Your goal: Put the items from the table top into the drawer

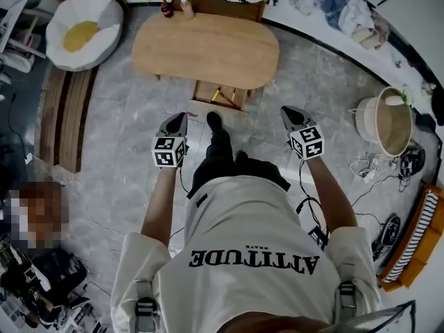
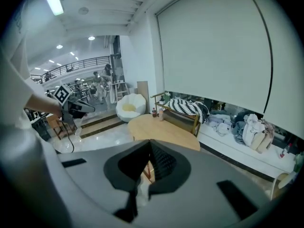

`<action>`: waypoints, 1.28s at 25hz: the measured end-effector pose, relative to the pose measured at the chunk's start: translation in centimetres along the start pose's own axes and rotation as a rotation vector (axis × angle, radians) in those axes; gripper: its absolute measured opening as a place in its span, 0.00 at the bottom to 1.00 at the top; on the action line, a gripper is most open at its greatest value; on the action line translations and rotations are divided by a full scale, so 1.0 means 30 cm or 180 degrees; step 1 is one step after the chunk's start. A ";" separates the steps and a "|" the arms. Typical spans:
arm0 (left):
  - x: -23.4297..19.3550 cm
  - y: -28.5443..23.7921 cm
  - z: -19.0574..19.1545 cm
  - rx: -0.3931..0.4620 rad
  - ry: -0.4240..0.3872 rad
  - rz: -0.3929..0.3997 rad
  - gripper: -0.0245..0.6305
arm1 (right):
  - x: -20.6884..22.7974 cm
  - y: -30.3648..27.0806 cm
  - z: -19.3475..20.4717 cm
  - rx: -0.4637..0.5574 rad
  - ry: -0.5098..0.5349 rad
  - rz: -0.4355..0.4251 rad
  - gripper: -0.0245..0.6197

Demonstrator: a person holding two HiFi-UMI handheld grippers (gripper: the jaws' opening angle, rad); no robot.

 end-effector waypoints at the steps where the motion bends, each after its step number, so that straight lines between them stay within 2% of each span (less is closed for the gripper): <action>1: 0.015 0.030 0.001 0.0033 -0.0005 -0.0018 0.07 | -0.010 0.023 0.005 0.0016 0.0023 -0.0008 0.07; 8: 0.069 0.246 -0.005 0.0210 -0.0079 -0.0039 0.07 | -0.116 0.153 0.023 0.0116 0.0039 -0.0044 0.07; 17: -0.001 0.405 0.012 0.0376 -0.0116 -0.0079 0.07 | -0.256 0.204 0.002 0.0299 -0.0076 0.0070 0.07; 26: -0.144 0.485 0.029 0.0442 -0.0300 0.0096 0.07 | -0.413 0.196 -0.056 0.0526 -0.0170 0.0516 0.07; 32: -0.226 0.494 0.004 0.0462 -0.0347 0.0201 0.07 | -0.481 0.177 -0.097 0.0555 -0.0228 0.0667 0.07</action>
Point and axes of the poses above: the fingertips, and each gripper's own axes: y backward along the fingers, x to its right, z out of its underside, the point moved 9 cm from there along y, backward along the fingers, and after that the axes turned 9 degrees about -z, right-handed, at the moved point
